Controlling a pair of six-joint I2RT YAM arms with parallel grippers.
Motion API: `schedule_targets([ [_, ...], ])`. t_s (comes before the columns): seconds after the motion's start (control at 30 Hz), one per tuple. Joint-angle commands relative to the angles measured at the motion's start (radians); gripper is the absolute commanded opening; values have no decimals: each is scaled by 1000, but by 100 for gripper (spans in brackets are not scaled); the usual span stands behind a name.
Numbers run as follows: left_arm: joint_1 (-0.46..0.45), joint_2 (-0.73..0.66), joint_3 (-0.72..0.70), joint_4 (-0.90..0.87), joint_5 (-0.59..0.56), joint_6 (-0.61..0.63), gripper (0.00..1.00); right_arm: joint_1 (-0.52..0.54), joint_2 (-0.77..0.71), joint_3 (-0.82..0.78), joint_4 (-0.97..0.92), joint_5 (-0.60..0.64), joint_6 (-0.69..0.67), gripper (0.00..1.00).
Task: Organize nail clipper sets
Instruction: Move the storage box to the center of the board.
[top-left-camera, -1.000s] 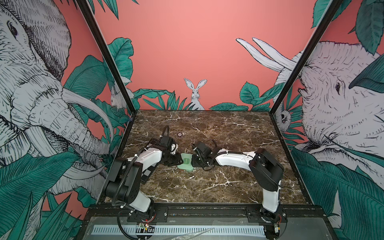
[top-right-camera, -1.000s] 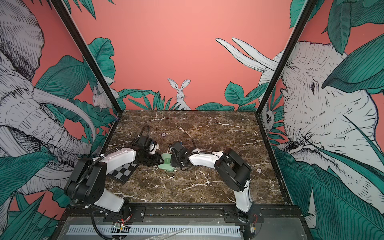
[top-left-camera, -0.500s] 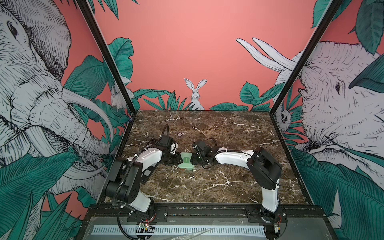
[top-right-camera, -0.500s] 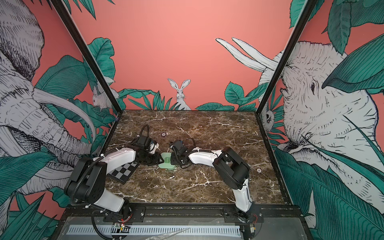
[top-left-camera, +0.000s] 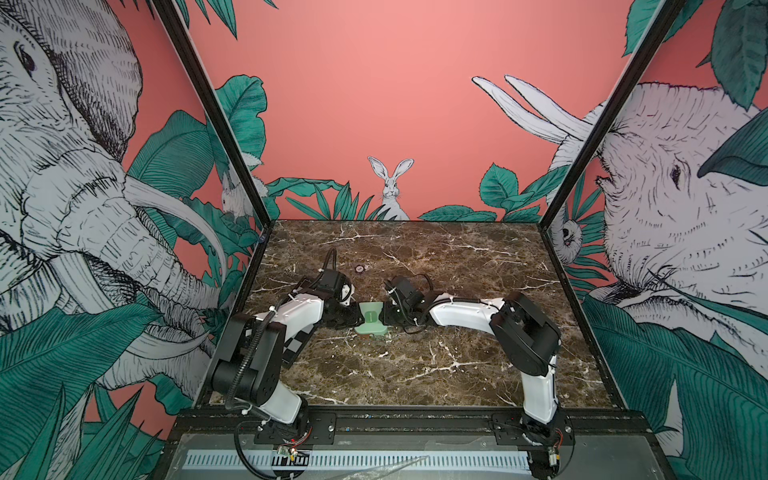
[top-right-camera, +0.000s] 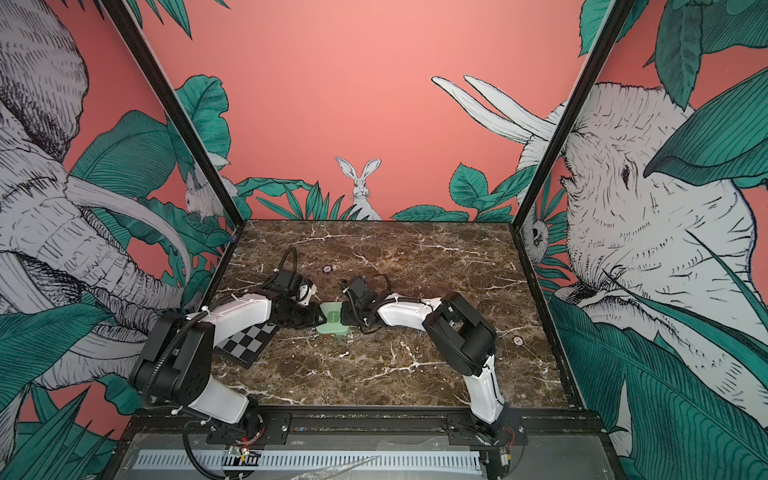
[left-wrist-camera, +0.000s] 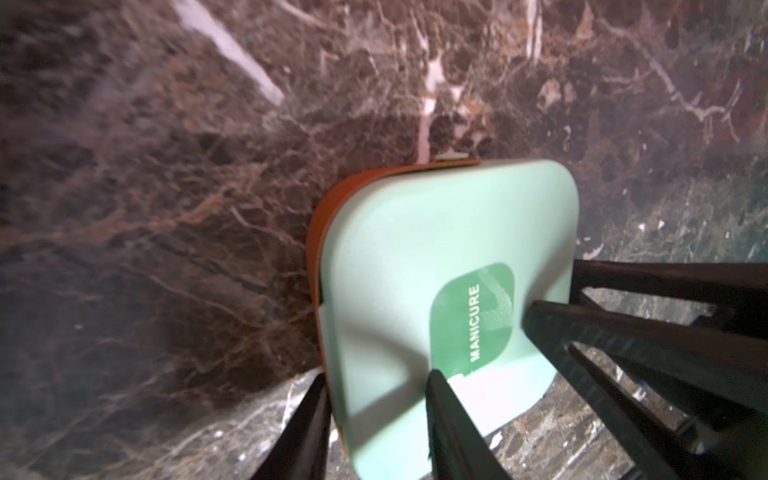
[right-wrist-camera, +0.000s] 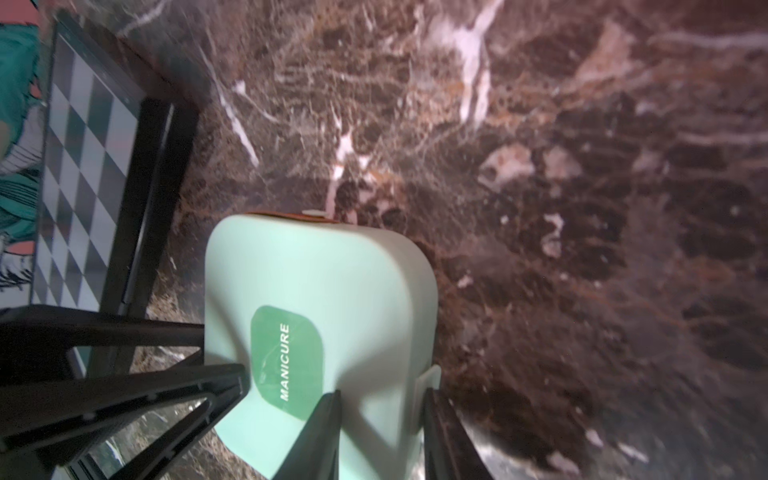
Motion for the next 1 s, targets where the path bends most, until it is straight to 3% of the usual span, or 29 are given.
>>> schedule_targets([
  [0.0, -25, 72, -31, -49, -17, 17, 38, 27, 117, -86, 70, -81, 58, 31],
  [0.23, -39, 104, -24, -43, -20, 17, 37, 56, 175, -133, 243, -157, 158, 26],
  [0.5, -43, 125, -25, -37, -30, 14, 36, 94, 207, -132, 264, -145, 204, 21],
  [0.97, -42, 107, 9, -82, -43, 26, 37, 1, -160, -158, -35, 67, 22, 50],
])
